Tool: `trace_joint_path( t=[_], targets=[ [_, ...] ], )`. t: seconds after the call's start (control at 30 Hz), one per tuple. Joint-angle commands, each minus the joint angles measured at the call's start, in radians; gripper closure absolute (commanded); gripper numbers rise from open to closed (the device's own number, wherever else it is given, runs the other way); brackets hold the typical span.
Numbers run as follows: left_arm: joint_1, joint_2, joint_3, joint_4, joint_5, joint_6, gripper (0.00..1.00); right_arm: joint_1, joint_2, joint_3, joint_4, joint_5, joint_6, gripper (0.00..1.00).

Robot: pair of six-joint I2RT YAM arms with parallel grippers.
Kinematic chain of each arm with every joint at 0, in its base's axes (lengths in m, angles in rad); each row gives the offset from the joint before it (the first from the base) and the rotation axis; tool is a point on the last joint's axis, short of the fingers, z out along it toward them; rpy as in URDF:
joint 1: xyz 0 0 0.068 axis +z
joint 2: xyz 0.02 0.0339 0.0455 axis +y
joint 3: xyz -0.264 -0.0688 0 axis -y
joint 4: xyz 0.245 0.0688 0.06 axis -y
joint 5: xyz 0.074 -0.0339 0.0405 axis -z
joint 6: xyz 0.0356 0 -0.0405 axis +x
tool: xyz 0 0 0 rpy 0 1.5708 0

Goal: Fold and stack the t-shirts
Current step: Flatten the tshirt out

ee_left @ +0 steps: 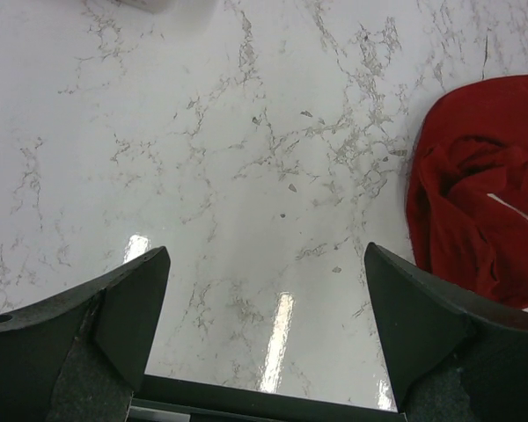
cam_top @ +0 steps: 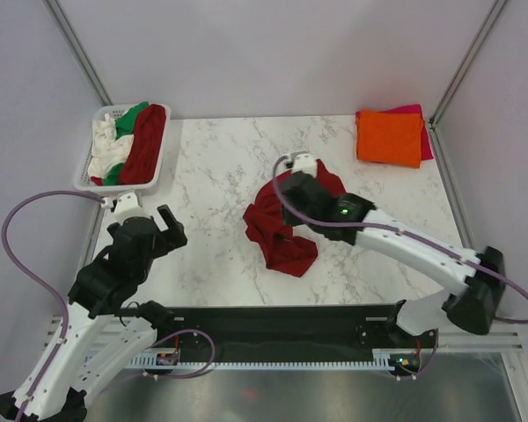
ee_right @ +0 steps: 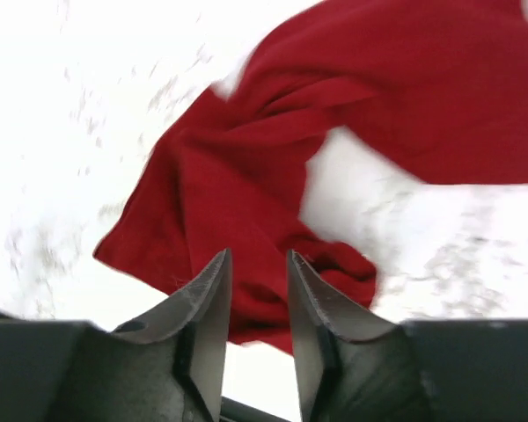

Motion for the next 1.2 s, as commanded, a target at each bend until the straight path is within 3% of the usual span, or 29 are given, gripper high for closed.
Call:
trace_joint_path(
  t=[0.0, 0.13, 0.23, 0.27, 0.37, 0.47, 0.6, 0.87, 1.17],
  targets=[
    [0.005, 0.028, 0.009, 0.007, -0.022, 0.008, 0.0, -0.106, -0.185, -0.175, -0.07, -0.001, 0.019, 0.58],
    [0.004, 0.075, 0.014, 0.019, 0.011, -0.002, 0.0, -0.232, -0.286, -0.344, -0.107, 0.043, 0.106, 0.36],
    [0.004, 0.156, 0.025, 0.039, 0.047, 0.023, 0.01, -0.245, -0.255, -0.39, -0.018, -0.065, 0.075, 0.33],
    [0.004, 0.171, 0.031, 0.037, 0.047, 0.035, 0.01, -0.179, -0.235, -0.382, 0.012, -0.13, 0.055, 0.33],
    [0.005, 0.168, 0.052, 0.036, 0.027, 0.078, 0.0, 0.06, -0.09, -0.22, 0.002, 0.0, 0.01, 0.29],
    [0.005, 0.081, 0.052, 0.033, -0.017, 0.101, 0.0, 0.123, 0.074, -0.007, 0.005, -0.071, 0.001, 0.28],
    [0.005, -0.035, 0.029, 0.005, -0.063, 0.088, 0.0, 0.134, 0.263, 0.134, 0.091, -0.176, -0.01, 0.3],
    [0.005, -0.154, 0.008, -0.002, -0.113, 0.058, 0.0, 0.151, 0.634, 0.413, 0.062, -0.23, -0.038, 0.31],
    [0.005, -0.159, 0.005, 0.001, -0.102, 0.057, 0.0, 0.153, 0.802, 0.539, 0.013, -0.156, -0.051, 0.32]
  ],
)
